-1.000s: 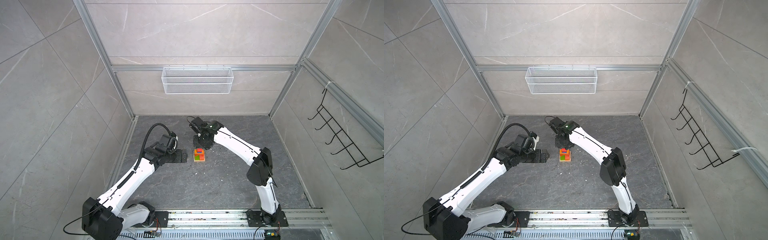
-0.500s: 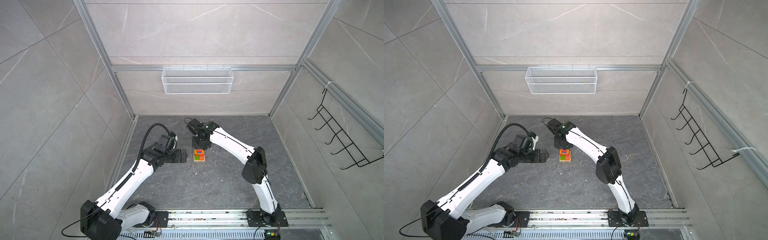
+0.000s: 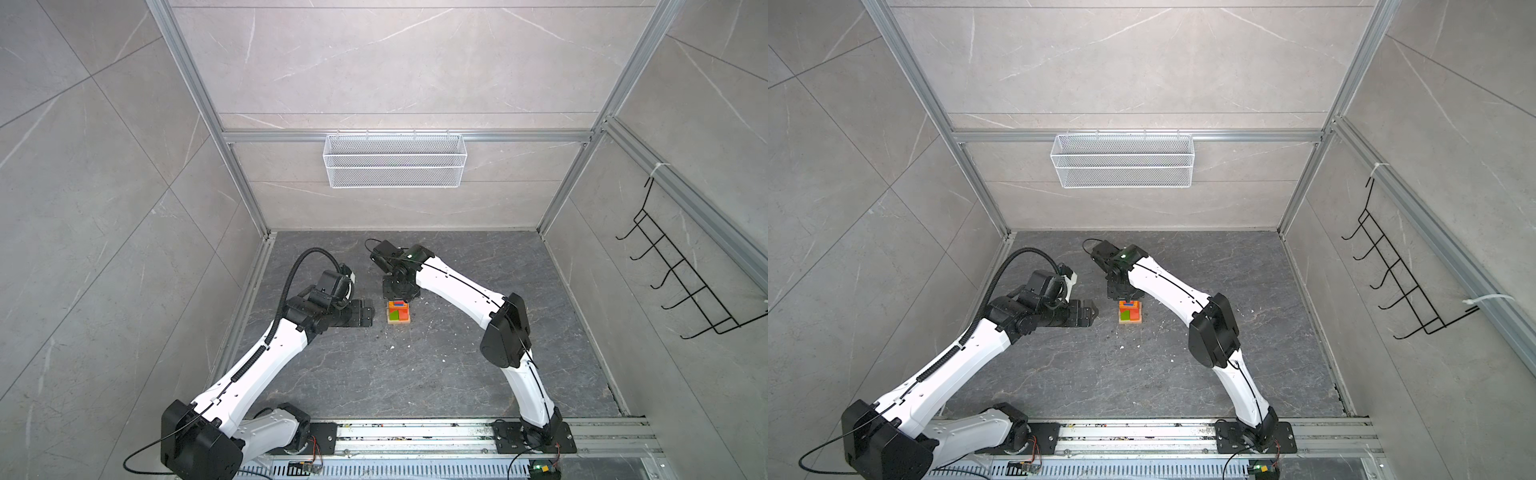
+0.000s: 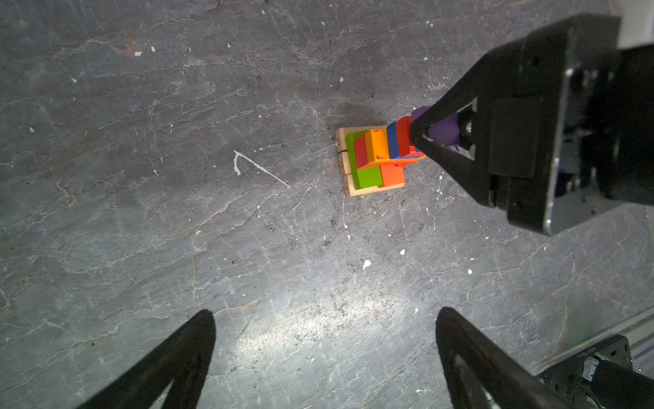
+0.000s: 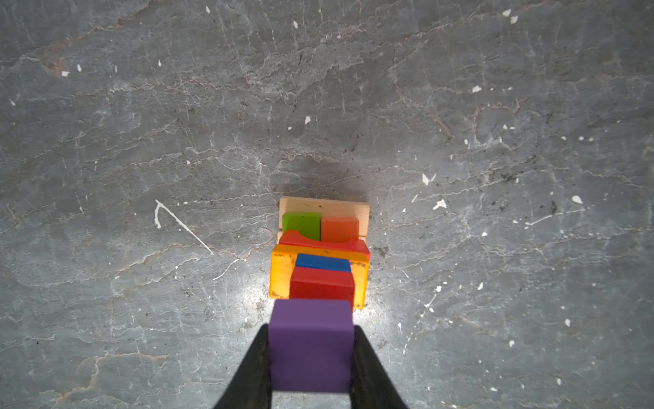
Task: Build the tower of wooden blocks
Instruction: 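Lower the purple cube onto the red cube with the right gripper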
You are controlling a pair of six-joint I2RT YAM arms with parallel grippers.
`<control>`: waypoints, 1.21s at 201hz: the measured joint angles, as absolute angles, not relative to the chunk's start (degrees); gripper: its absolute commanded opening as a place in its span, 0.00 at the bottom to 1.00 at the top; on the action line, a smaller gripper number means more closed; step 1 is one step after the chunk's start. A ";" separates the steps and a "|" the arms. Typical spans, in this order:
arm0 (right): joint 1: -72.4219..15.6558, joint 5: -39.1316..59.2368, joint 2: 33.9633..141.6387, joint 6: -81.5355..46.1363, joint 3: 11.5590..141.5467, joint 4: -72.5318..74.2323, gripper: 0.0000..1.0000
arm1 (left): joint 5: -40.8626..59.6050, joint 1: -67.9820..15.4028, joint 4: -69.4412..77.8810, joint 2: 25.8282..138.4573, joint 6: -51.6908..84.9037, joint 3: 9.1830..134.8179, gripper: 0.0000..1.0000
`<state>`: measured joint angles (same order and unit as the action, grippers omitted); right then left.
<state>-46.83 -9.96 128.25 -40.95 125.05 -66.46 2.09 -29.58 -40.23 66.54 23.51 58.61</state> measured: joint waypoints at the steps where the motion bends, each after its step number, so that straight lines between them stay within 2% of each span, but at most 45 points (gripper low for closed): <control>1: -46.83 -9.96 128.25 -40.97 125.05 -66.46 0.00 | 2.09 -29.58 -40.23 66.54 23.51 58.61 0.99; 133: -46.83 -10.76 128.27 -41.43 124.03 -66.41 0.01 | 2.09 -29.56 -40.23 66.46 23.51 58.57 0.99; 243: -46.83 -10.74 128.33 -41.63 123.83 -66.19 0.10 | 2.07 -29.58 -40.23 66.11 23.51 58.57 0.99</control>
